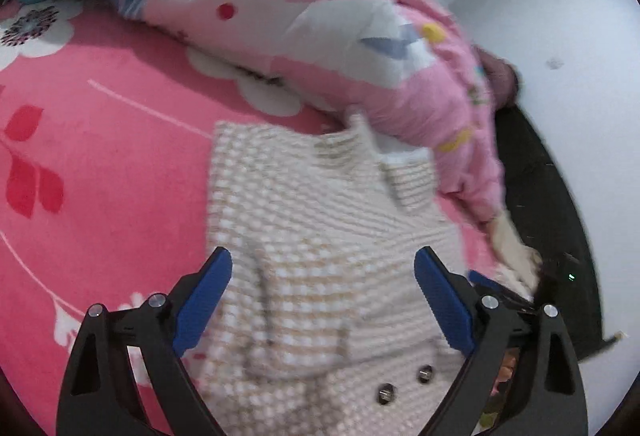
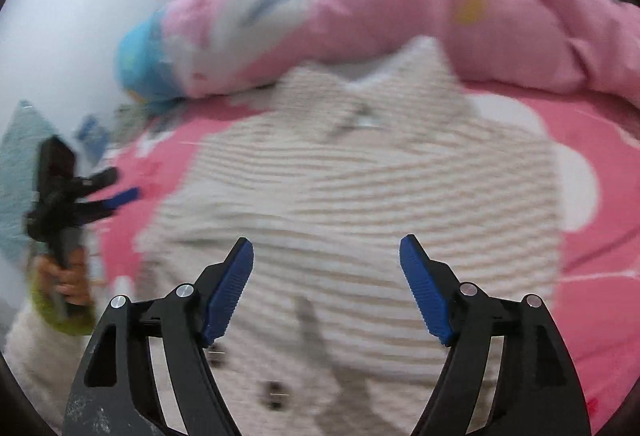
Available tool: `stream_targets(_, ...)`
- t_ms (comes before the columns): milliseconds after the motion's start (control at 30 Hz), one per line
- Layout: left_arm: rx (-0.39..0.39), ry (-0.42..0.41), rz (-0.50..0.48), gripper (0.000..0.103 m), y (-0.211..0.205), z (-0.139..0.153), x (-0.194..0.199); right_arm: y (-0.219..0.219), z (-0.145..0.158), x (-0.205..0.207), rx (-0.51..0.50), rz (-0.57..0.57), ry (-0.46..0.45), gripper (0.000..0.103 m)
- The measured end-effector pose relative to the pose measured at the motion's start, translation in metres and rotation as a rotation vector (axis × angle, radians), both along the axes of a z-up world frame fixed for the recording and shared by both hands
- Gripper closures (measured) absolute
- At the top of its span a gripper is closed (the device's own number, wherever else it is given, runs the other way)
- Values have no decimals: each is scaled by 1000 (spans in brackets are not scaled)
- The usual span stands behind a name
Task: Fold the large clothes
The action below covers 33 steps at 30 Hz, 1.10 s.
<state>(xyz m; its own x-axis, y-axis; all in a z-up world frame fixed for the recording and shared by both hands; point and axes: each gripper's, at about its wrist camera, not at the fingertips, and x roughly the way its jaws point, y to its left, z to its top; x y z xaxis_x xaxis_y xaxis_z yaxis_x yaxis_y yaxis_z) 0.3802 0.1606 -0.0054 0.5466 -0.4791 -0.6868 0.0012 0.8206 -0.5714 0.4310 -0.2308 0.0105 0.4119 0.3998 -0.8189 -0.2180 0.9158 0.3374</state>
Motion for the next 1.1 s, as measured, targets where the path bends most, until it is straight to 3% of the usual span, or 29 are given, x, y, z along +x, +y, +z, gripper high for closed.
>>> stream_targets(100,53,70,-4,25,-6,-15,16,-30,-15,4,-61,-112,-8,30)
stream_targets(233,124,198,-54,39,-27,-37,40,-75,-24,10,29,-240,5,30)
stream_targets(333,157,206,-71,52,-37,-36,49,-98,-27,13,71,-291,11,30)
stream_targets(367,182,192,-79,59,-41,-32,49,-104,-27,13,75,-298,10,30)
stream_targets(433,258,160,-123,97,-54,-21,49,-111,-28,12,73,-306,6,30)
stream_targets(533,329,85,-163,100,-71,1,53,-121,-28,13,67,-321,1,30)
stream_targets(567,360,20,-172,100,-83,21,58,-125,-26,13,68,-333,-3,30)
stream_targets(767,310,-385,-207,100,-115,143,50,-135,-12,10,74,-368,-45,30)
stream_targets(833,310,-437,-216,100,-110,151,41,-136,-10,10,58,-367,-54,30)
stream_targets(900,350,-422,-195,100,-101,134,41,-136,-12,10,39,-363,-58,30)
stream_targets(967,405,-321,-173,100,-85,86,52,-134,-22,13,16,-356,-35,30)
stream_targets(1000,422,-227,-159,100,-72,48,61,-133,-29,17,11,-352,-13,30)
stream_targets(1100,365,-63,-134,100,-36,-22,70,-128,-47,30,32,-331,59,30)
